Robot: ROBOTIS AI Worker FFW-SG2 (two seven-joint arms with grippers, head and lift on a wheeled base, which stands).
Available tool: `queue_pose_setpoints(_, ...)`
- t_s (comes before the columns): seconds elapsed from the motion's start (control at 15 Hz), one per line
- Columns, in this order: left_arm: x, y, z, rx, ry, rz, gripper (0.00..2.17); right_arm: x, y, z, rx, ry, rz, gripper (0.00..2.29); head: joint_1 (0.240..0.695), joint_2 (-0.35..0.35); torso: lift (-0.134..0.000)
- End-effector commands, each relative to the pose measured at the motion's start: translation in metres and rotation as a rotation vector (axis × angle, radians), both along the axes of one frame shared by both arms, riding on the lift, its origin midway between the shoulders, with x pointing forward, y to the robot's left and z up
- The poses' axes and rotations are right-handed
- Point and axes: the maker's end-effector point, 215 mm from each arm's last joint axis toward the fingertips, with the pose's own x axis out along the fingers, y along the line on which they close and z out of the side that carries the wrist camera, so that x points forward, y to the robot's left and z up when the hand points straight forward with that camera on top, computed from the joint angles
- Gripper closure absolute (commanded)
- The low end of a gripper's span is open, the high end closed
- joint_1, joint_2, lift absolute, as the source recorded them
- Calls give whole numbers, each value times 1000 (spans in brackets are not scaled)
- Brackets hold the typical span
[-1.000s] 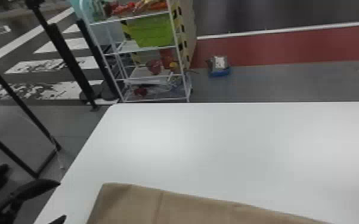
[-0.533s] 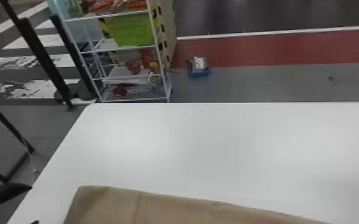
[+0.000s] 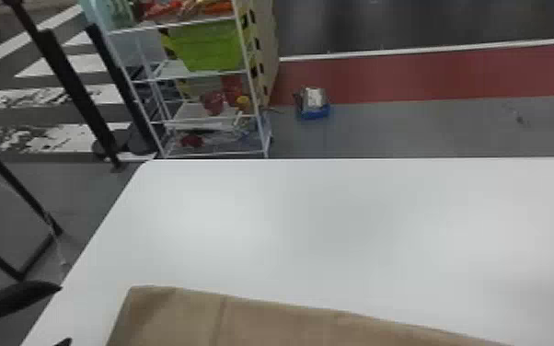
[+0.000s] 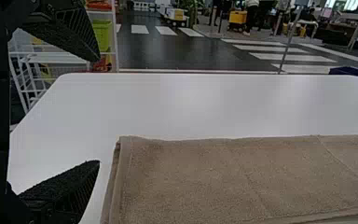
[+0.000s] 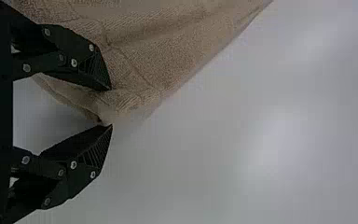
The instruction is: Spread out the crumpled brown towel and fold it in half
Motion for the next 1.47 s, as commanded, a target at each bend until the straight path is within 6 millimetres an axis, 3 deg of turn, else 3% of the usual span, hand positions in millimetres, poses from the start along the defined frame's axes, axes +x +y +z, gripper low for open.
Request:
queue_pose_setpoints(0.0, 0, 0, 1, -1, -4, 1, 130, 7, 3, 7, 15, -19, 12, 1676, 695, 223, -124)
queue_pose_setpoints(0.33, 0, -4, 8, -13, -30, -4, 130, 50, -16, 14, 28, -65, -32, 1673, 695, 202, -124)
queue_pose_setpoints(0.6, 12, -27, 6, -54, -43, -58, 130, 57, -20, 11, 38, -63, -59, 1673, 695, 142, -124)
queue_pose_setpoints(1.0, 14, -36, 1, -72, -40, -76, 137, 86, -13, 17, 71, -96, -91, 1673, 695, 104, -124)
queue_pose_setpoints(1.4, 15, -36, 2, -69, -43, -81, 137, 113, -21, 6, 41, -141, -187, 1592, 695, 84, -124)
